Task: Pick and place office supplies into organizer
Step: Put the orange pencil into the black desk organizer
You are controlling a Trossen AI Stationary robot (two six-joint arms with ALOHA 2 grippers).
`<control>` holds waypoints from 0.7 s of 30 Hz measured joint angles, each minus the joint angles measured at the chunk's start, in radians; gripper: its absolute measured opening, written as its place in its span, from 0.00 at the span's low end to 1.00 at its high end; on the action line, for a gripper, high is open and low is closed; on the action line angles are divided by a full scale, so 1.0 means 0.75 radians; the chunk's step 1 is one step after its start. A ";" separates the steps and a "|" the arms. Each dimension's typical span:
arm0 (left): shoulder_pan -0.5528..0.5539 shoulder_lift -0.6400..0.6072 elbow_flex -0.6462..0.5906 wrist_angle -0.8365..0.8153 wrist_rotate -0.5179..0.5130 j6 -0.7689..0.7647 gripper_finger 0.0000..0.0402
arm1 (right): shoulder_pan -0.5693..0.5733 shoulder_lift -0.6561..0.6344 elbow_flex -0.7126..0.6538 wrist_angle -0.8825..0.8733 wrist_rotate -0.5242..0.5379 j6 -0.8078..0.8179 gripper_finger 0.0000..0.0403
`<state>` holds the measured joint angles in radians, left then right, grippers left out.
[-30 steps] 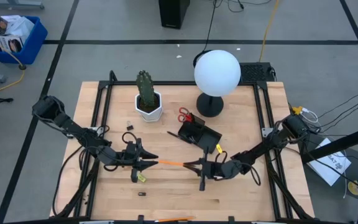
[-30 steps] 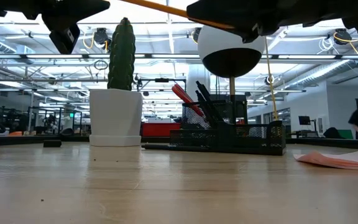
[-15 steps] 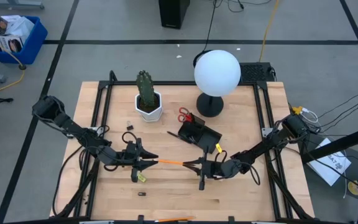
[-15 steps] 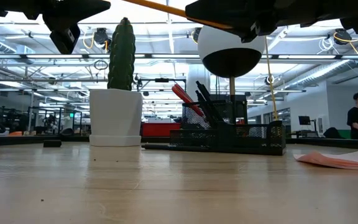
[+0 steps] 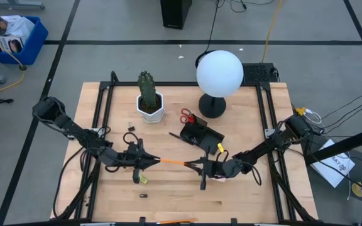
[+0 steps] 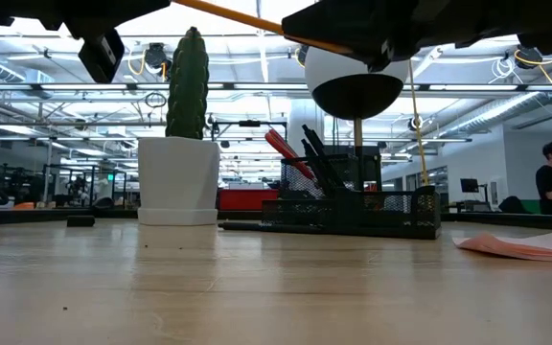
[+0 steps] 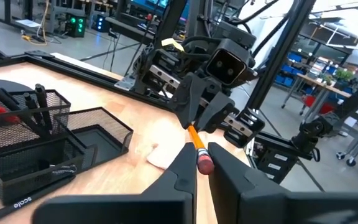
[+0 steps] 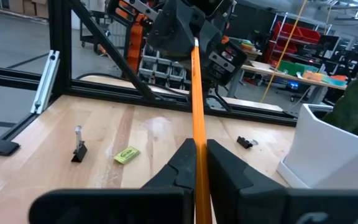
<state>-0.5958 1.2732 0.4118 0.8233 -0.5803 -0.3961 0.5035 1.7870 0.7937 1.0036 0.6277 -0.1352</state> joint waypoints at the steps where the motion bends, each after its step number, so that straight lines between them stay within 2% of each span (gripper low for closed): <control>1: 0.005 0.000 0.000 0.000 0.000 -0.008 0.08 | 0.000 0.000 0.000 -0.001 0.000 0.000 0.03; 5: 0.021 0.000 0.000 0.007 0.001 -0.034 0.06 | 0.002 0.000 0.000 -0.006 0.004 -0.005 0.06; 16: 0.060 0.001 -0.001 0.093 0.003 0.015 0.05 | 0.023 -0.001 0.001 -0.007 0.002 -0.019 0.26; 21: 0.092 0.001 0.000 0.101 -0.012 0.016 0.05 | 0.115 -0.001 0.001 -0.017 0.130 -0.088 0.29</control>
<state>-0.5266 1.2739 0.4118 0.8993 -0.5895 -0.3845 0.5898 1.7866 0.7944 0.9910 0.7255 -0.2010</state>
